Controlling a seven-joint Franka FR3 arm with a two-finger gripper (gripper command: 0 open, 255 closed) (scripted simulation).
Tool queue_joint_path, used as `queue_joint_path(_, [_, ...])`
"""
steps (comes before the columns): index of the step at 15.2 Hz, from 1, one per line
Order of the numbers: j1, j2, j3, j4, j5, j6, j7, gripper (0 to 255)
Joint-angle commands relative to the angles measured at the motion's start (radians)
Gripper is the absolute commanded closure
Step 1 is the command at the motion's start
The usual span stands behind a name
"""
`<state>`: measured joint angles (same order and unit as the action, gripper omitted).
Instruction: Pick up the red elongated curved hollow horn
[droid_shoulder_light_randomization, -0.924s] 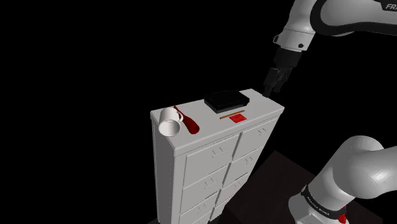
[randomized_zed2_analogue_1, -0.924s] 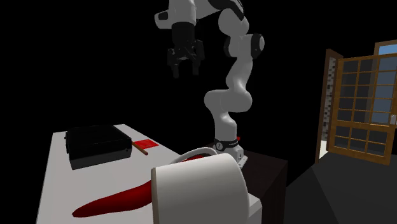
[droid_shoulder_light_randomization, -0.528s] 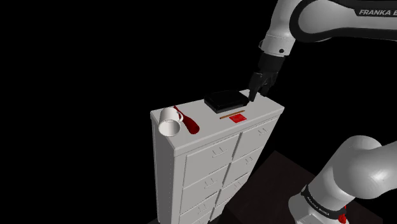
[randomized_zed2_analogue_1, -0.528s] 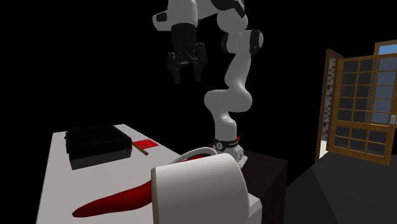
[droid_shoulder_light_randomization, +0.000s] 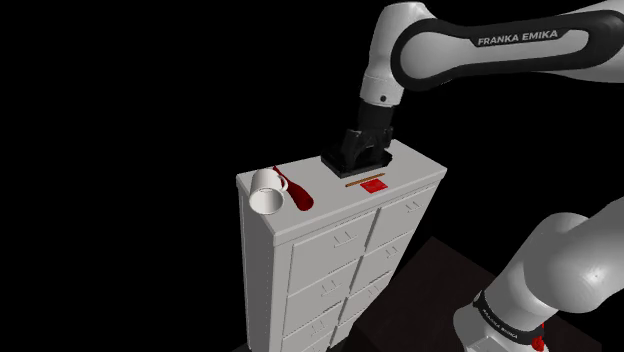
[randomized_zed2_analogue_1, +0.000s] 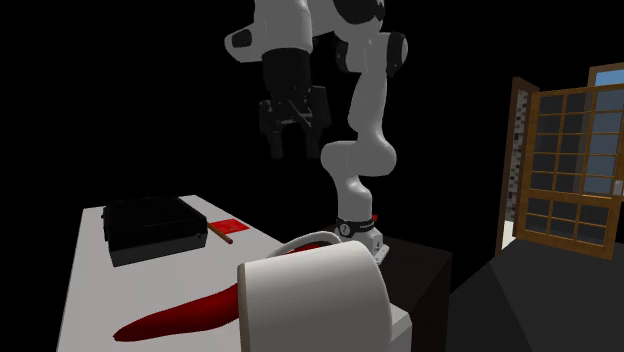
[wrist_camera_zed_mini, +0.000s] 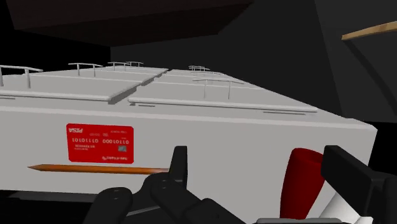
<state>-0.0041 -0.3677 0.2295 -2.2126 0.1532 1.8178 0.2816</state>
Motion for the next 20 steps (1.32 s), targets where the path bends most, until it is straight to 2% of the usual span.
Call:
queue_joint_path(1, [0.003,0.072,0.028,0.036,-0.001,0.032,0.049,0])
queue_joint_path(7, [0.016,0.304,0.09,0.179,-0.04,0.103,0.19,0])
queue_joint_path(12, [0.043,0.492,0.114,0.322,-0.091,0.13,0.297,0])
queue_joint_path(20, [0.049,0.527,0.11,0.26,-0.101,0.225,0.297,0])
